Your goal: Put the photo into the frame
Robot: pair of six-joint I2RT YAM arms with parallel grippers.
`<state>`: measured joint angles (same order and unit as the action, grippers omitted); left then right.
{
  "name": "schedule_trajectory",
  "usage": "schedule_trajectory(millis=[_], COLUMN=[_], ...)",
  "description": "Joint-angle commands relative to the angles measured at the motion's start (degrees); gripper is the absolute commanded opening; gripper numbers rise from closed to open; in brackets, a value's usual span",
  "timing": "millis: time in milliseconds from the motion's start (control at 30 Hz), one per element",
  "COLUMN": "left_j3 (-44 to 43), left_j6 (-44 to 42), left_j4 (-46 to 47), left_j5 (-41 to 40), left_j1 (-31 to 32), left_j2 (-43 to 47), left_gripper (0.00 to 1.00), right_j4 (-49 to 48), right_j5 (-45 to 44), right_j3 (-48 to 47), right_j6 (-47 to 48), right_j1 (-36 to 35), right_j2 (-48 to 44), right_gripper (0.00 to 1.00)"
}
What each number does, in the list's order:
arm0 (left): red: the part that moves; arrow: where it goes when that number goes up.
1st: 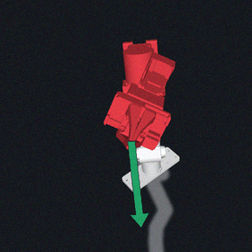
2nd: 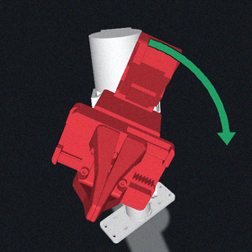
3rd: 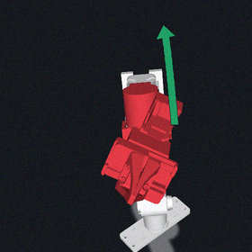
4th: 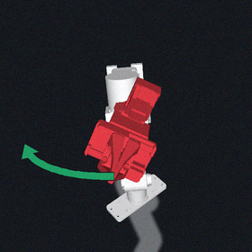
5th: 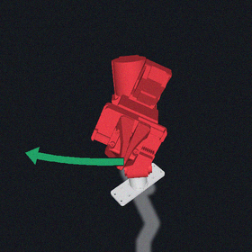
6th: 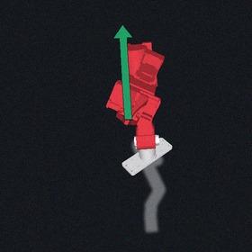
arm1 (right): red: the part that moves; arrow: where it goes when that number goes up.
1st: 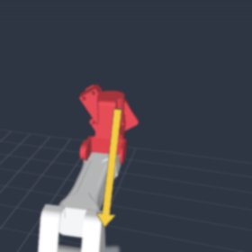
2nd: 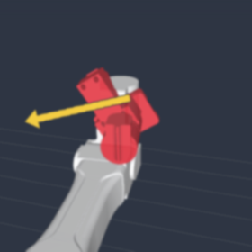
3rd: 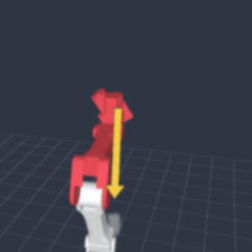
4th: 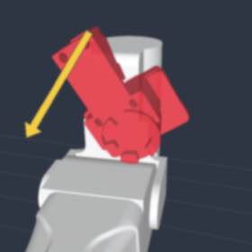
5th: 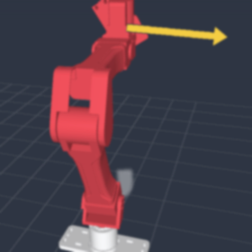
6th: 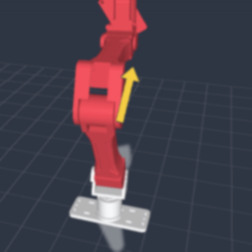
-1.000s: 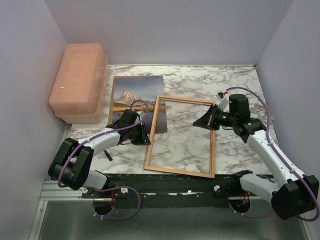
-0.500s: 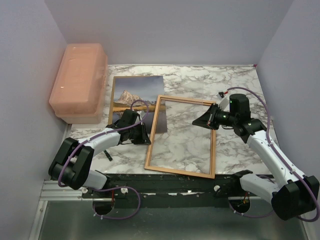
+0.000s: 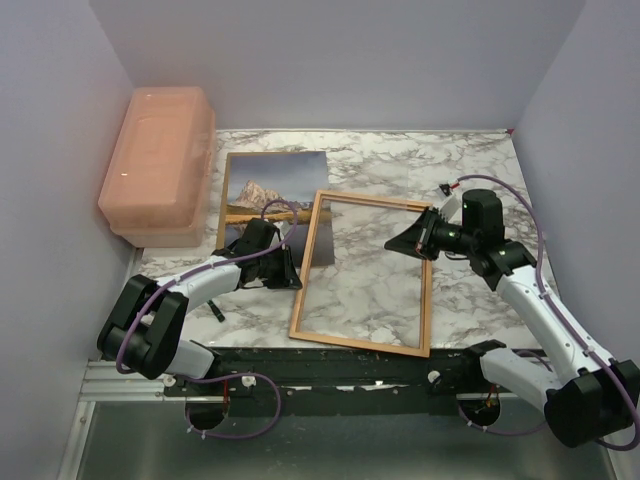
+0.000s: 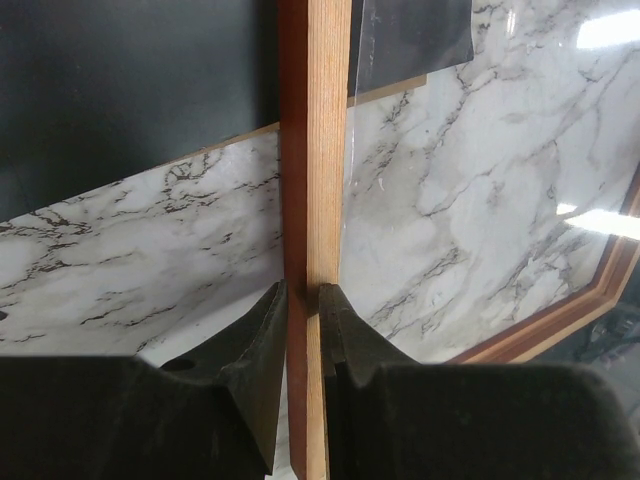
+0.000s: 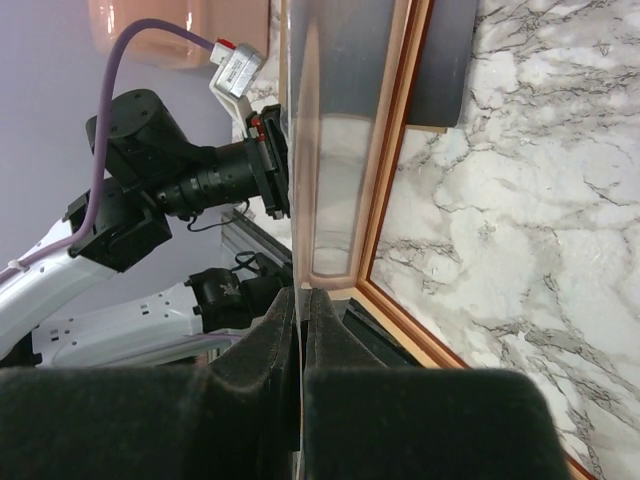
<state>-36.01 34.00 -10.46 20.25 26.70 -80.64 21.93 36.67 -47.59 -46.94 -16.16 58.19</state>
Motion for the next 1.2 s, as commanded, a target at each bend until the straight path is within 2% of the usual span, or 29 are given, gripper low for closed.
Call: schedule_trajectory(millis=[0,200,567,867,1167], left_j3=[0.42,0.34,0.30,0.22,0.20], left_j6=[-1.92,-1.92,-1.92,-2.01,-2.01], left_j4=[-1.71,-1.69,-1.68,-1.76,-1.79], left_j5=[-2.43,-2.45,-2.37,-2.41,-2.14], left_j1=[0.02,0.02,0.02,0.02,0.01], left_j2=[-2.01,-2.11,-2.32,-2.48,-2.66], left_gripper=[0.20,0.19,0.19,0.19,0.19], right_j4=[-3.70,-5.03,-4.99,-6.17,7.16], right_j5=[2.95,4.52,2.75,3.13,-5.65], right_j3=[1.91,3.54,5.82,7.68,1.59], right_j6=[-1.05,-1.65,-2.74,0.22,8.07], right_j1=[-0.36,-0.36,-0.36,-0.35,-0.36], right_j2=[-0.33,0.91,-2.09,-0.51,0.68], right_gripper=[0.01,0.01,0.01,0.01,0.01])
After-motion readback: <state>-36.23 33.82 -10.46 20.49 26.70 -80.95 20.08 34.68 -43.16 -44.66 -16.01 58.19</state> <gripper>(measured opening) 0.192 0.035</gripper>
